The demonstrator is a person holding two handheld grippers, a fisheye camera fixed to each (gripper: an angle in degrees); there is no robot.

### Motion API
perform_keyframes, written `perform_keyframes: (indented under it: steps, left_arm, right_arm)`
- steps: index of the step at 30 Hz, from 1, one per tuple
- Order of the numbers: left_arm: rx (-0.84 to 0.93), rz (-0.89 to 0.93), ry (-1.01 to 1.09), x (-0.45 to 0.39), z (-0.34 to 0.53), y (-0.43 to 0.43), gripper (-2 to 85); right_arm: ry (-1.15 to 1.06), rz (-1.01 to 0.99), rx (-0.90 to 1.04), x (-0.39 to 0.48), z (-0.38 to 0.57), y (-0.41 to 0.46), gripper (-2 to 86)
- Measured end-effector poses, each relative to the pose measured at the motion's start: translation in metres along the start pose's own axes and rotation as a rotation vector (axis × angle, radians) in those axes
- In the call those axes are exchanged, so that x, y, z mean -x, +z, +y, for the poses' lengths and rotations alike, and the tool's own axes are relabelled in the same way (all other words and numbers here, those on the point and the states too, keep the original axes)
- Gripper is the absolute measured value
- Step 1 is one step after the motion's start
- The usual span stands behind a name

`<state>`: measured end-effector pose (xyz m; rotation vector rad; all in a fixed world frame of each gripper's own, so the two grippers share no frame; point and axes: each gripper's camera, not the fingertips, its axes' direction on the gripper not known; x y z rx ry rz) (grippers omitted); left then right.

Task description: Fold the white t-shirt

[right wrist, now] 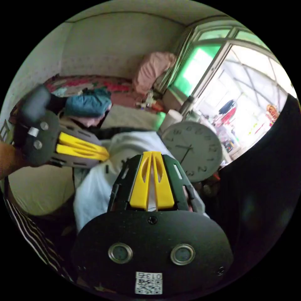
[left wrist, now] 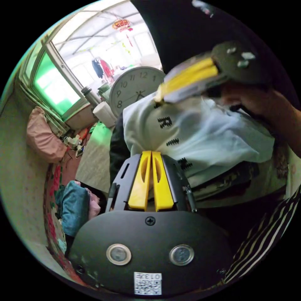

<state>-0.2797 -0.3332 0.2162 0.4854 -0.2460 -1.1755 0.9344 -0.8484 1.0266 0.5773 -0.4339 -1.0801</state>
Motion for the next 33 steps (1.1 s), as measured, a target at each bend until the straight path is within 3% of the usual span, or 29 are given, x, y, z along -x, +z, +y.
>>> perform_keyframes:
  steps: [2, 8, 15, 17, 19, 25, 29, 33]
  left_arm:
    - [-0.029, 0.016, -0.049, 0.005, 0.002, -0.001, 0.0]
    - [-0.041, -0.135, 0.015, -0.004, 0.003, 0.003, -0.2]
    - [-0.065, 0.129, -0.159, 0.067, 0.016, -0.02, -0.3]
    - [-0.18, 0.101, -0.249, 0.093, 0.047, -0.051, -0.3]
    - [-0.216, 0.063, -0.308, 0.113, 0.081, -0.071, -0.3]
    - [-0.067, 0.1, -0.498, 0.178, 0.24, -0.086, -0.2]
    - [0.032, 0.112, -0.669, 0.213, 0.357, -0.092, 0.3]
    - [0.064, 0.113, -0.767, 0.248, 0.427, -0.102, 2.6]
  right_arm:
    - [-0.018, -0.018, 0.11, 0.003, 0.004, 0.034, 0.2]
    - [-0.068, 0.14, 0.085, 0.015, -0.003, 0.062, -0.1]
    - [-0.058, 0.122, 0.087, 0.004, -0.033, 0.07, 0.0]
    - [-0.015, 0.149, 0.05, -0.005, -0.044, 0.056, 0.0]
    - [0.071, 0.221, -0.17, -0.014, -0.057, 0.011, 0.0]
    - [0.02, 0.251, -0.303, 0.031, -0.101, -0.048, 0.4]
    - [0.059, 0.123, -0.274, 0.089, -0.125, -0.03, 2.0]
    - [0.075, -0.09, -0.122, 0.147, -0.157, 0.02, 7.4]
